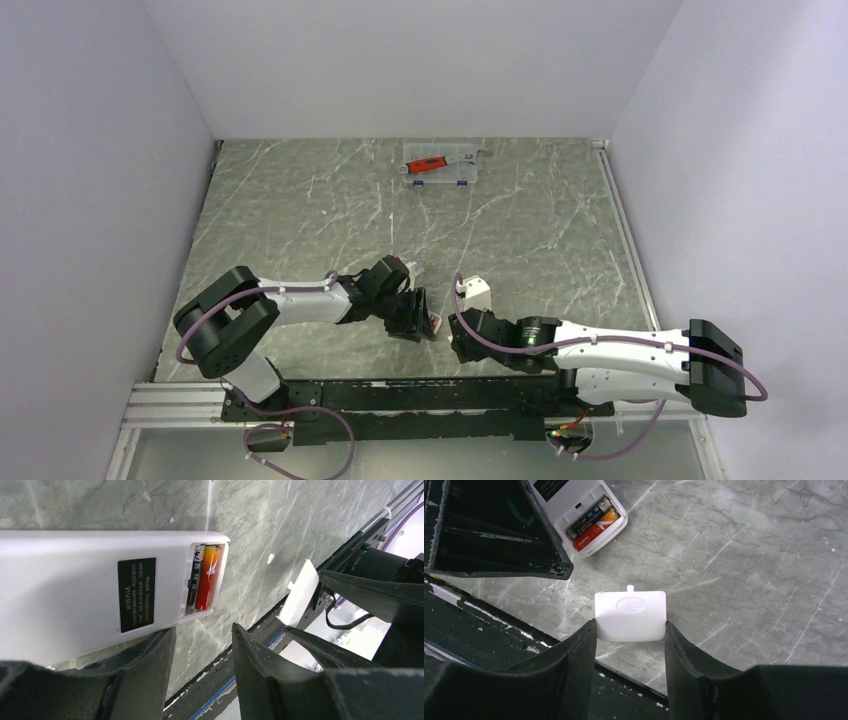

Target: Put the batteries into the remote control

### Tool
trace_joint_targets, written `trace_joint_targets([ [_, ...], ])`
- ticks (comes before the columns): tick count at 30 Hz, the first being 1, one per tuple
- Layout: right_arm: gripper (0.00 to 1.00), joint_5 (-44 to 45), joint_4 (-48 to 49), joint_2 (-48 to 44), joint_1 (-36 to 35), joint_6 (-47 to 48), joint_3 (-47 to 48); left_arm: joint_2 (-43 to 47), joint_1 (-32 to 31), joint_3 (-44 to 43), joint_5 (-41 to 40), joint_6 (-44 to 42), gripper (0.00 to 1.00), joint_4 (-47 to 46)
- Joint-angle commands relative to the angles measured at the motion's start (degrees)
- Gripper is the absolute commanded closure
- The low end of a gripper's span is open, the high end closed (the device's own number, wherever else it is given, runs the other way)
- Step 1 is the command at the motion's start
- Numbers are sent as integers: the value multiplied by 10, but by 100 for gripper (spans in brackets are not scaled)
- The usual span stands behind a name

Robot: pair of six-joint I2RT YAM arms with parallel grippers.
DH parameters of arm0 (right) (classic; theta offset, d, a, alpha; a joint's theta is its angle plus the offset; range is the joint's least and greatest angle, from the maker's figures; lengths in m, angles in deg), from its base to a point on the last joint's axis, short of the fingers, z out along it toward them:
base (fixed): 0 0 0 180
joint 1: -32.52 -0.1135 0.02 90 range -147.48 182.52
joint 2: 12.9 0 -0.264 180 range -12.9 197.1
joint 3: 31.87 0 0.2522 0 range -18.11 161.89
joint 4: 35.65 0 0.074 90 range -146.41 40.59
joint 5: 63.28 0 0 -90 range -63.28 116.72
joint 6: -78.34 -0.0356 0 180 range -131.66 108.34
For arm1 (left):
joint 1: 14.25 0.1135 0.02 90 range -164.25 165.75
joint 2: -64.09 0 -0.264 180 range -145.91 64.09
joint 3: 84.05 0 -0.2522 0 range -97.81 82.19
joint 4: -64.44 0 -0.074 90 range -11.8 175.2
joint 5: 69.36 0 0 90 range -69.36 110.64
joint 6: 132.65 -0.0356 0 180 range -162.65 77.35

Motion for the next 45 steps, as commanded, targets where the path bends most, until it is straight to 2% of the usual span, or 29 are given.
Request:
trace_joint_targets([
  [1, 73, -11, -10, -13, -3, 18, 32, 16, -3, -17, -37, -12, 49, 38],
  [9, 73, -19, 5, 10, -3, 93, 59, 94, -2, -22, -80, -37, 48, 136],
  [14, 73, -39, 36, 23, -2, 176, 72, 145, 0, -37, -127, -55, 45, 209],
  [18, 73, -53, 51, 30, -1, 255, 93, 174, 21, -50, -135, -77, 44, 251],
  [24, 73, -84, 17, 53, 23, 332, 146, 202, 77, -49, -104, -106, 43, 262],
  [31, 78, -146, -27, 112, 89, 370, 188, 199, 123, -43, -57, -127, 43, 241],
  [45, 79, -188, -60, 192, 103, 436, 219, 156, 194, -24, 1, -154, 44, 186],
])
